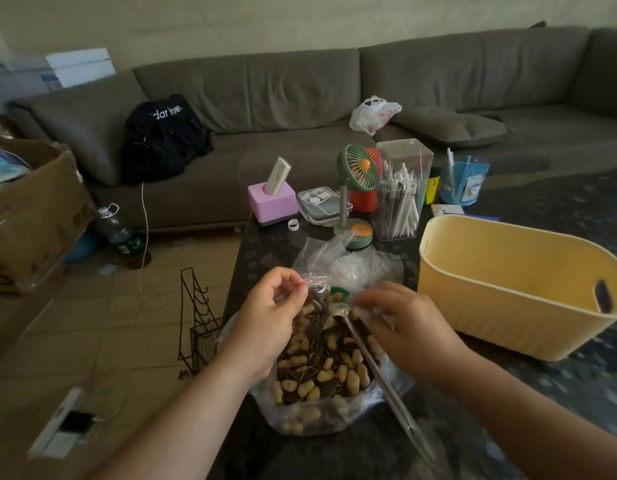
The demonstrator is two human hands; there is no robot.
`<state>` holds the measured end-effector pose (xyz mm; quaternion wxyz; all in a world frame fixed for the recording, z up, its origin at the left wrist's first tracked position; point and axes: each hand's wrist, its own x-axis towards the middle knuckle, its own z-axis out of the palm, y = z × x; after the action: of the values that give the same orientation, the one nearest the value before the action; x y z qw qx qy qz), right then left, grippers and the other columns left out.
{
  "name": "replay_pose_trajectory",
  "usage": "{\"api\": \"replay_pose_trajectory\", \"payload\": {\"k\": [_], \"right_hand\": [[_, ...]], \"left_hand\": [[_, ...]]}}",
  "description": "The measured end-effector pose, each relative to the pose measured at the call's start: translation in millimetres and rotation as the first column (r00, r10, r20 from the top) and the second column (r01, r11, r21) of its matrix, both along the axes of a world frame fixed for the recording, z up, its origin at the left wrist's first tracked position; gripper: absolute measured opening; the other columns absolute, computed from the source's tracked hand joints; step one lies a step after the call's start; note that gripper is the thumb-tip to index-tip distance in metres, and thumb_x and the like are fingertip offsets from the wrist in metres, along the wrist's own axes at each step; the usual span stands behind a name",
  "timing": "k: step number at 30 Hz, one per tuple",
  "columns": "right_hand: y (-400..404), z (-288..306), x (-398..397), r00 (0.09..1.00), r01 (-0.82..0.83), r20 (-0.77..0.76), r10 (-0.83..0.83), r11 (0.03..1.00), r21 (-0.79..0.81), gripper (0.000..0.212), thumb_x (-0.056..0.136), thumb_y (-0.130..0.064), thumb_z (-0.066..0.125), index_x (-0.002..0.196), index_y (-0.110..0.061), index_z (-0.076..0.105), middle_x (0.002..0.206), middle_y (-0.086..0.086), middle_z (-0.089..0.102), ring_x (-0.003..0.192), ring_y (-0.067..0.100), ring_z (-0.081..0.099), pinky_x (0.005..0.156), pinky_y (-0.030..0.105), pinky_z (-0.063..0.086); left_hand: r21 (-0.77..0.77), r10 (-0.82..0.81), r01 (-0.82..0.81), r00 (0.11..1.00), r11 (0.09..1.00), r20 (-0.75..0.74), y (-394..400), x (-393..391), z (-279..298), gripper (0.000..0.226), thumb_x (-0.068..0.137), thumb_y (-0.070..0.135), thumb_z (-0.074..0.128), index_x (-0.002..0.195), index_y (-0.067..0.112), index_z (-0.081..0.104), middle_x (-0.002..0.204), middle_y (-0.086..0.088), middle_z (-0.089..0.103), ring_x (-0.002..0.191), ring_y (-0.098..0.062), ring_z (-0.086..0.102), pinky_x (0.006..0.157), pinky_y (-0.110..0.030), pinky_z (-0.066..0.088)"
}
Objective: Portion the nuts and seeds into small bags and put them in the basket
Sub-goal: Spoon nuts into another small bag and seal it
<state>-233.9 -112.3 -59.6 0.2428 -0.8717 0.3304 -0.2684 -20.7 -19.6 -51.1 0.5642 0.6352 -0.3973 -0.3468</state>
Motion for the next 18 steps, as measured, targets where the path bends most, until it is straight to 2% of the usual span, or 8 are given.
{"api": "replay_pose_trajectory", "payload": {"k": [2,4,6,8,11,14,16,18], "right_hand": [[2.3,12.1,6.9,0.987,0.039,0.14,-0.076,0.968,0.249,0.03,0.099,-0.025,0.07,0.127,-0.036,0.069,0.114,-0.019,0.069,0.107,-0.005,0.065,0.095,0.021,0.057],[4.9,19.9,13.8,0.976,-0.024,0.202,-0.081,0.882,0.47,0.038,0.095,-0.037,0.074,0.132,-0.037,0.064,0.114,-0.014,0.071,0.104,-0.003,0.068,0.09,0.023,0.059],[10.8,21.7,20.5,0.966,-0.106,0.249,-0.071,0.769,0.63,0.046,0.092,-0.038,0.077,0.135,-0.036,0.06,0.119,-0.009,0.07,0.103,0.002,0.072,0.086,0.025,0.061],[15.0,20.7,26.6,0.939,-0.154,0.319,-0.126,0.676,0.72,0.043,0.091,-0.029,0.079,0.131,-0.031,0.063,0.122,0.0,0.07,0.101,0.014,0.076,0.086,0.035,0.064],[14.1,15.4,30.3,0.905,-0.13,0.363,-0.224,0.666,0.735,0.038,0.089,-0.019,0.082,0.125,-0.021,0.068,0.12,0.011,0.07,0.094,0.025,0.078,0.081,0.044,0.066],[11.6,14.7,28.7,0.924,-0.08,0.329,-0.195,0.742,0.666,0.03,0.086,-0.019,0.086,0.113,-0.025,0.073,0.105,0.005,0.075,0.088,0.022,0.079,0.082,0.044,0.066],[13.0,16.3,27.7,0.951,-0.032,0.267,-0.157,0.808,0.589,0.028,0.084,-0.021,0.087,0.106,-0.03,0.073,0.096,-0.002,0.077,0.082,0.015,0.077,0.077,0.035,0.066],[14.8,18.3,27.2,0.973,0.039,0.182,-0.139,0.882,0.469,0.028,0.082,-0.027,0.088,0.102,-0.038,0.072,0.091,-0.01,0.075,0.078,0.005,0.073,0.069,0.021,0.06]], "left_hand": [[-0.028,-0.015,0.011,0.986,1.0,-0.164,-1.4,-1.9,-0.3,0.022,0.107,0.015,0.061,0.093,0.03,0.07,0.106,-0.008,0.073,0.103,-0.032,0.072,0.088,-0.054,0.064],[-0.065,-0.065,0.041,0.909,0.997,-0.413,-2.1,-8.1,4.4,0.023,0.109,0.008,0.054,0.096,0.023,0.066,0.105,-0.01,0.075,0.097,-0.027,0.075,0.078,-0.045,0.063],[-0.108,-0.109,0.058,0.814,0.992,-0.57,-2.0,-15.3,8.0,0.018,0.11,0.007,0.048,0.104,0.018,0.06,0.106,-0.013,0.076,0.095,-0.026,0.076,0.077,-0.043,0.062],[-0.149,-0.145,0.066,0.769,0.987,-0.622,-2.6,-19.3,7.7,0.016,0.11,0.006,0.046,0.105,0.015,0.058,0.108,-0.016,0.075,0.096,-0.027,0.076,0.081,-0.042,0.062],[-0.166,-0.187,0.118,0.838,0.979,-0.512,-2.6,-17.4,3.1,0.016,0.108,0.009,0.051,0.1,0.016,0.064,0.112,-0.019,0.072,0.103,-0.031,0.072,0.09,-0.043,0.059],[-0.106,-0.182,0.159,0.945,0.982,-0.273,0.9,-14.3,4.7,0.013,0.098,0.029,0.062,0.095,0.022,0.073,0.109,-0.013,0.075,0.103,-0.029,0.072,0.095,-0.045,0.059],[-0.059,-0.14,0.134,0.983,0.989,-0.115,2.6,-15.6,6.6,0.018,0.101,0.037,0.064,0.099,0.024,0.076,0.108,-0.007,0.078,0.106,-0.023,0.074,0.1,-0.046,0.058],[-0.059,-0.086,0.088,0.995,0.994,0.041,3.2,-17.4,6.9,0.014,0.102,0.039,0.068,0.1,0.03,0.078,0.105,0.003,0.078,0.104,-0.013,0.073,0.099,-0.041,0.057]]}}
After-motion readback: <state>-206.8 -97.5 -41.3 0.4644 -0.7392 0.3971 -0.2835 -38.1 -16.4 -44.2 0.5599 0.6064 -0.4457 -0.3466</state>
